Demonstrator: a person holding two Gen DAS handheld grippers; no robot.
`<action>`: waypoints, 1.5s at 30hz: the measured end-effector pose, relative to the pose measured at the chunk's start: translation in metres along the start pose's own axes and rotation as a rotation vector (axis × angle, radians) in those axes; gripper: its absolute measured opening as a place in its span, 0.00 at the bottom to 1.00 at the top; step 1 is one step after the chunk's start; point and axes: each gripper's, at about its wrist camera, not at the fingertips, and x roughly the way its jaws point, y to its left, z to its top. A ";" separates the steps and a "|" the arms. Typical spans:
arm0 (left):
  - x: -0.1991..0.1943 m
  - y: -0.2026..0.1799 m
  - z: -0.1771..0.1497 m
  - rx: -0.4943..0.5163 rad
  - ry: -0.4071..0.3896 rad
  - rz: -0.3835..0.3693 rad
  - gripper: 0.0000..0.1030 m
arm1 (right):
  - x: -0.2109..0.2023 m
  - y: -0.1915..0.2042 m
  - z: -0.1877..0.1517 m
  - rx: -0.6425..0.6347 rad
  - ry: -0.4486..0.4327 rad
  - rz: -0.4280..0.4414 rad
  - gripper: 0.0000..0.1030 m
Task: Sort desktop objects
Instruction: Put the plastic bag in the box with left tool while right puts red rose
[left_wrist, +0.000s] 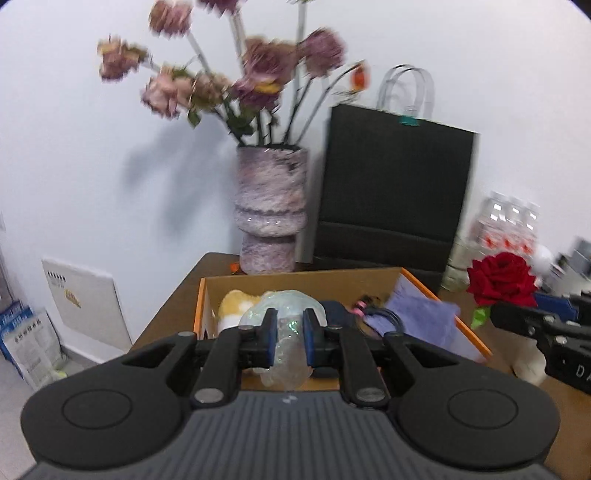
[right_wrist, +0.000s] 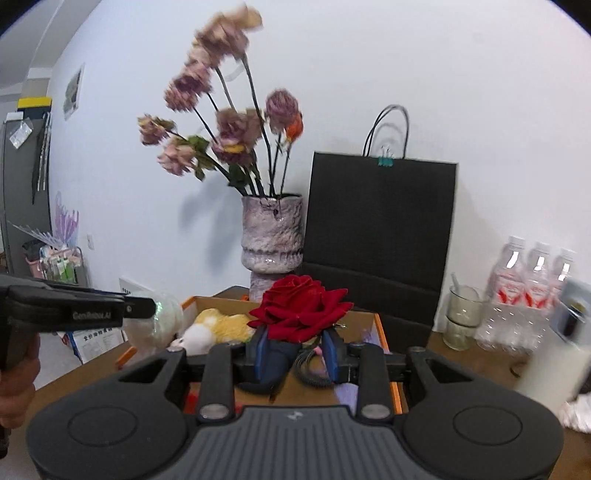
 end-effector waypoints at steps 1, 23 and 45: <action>0.014 0.004 0.006 -0.015 0.015 0.000 0.15 | 0.018 -0.005 0.006 0.001 0.013 0.000 0.28; 0.173 0.011 0.004 0.003 0.345 -0.029 0.46 | 0.249 -0.067 -0.022 0.192 0.577 0.034 0.41; -0.018 -0.003 0.033 0.002 0.324 0.144 0.99 | 0.053 -0.007 0.072 0.099 0.478 -0.022 0.88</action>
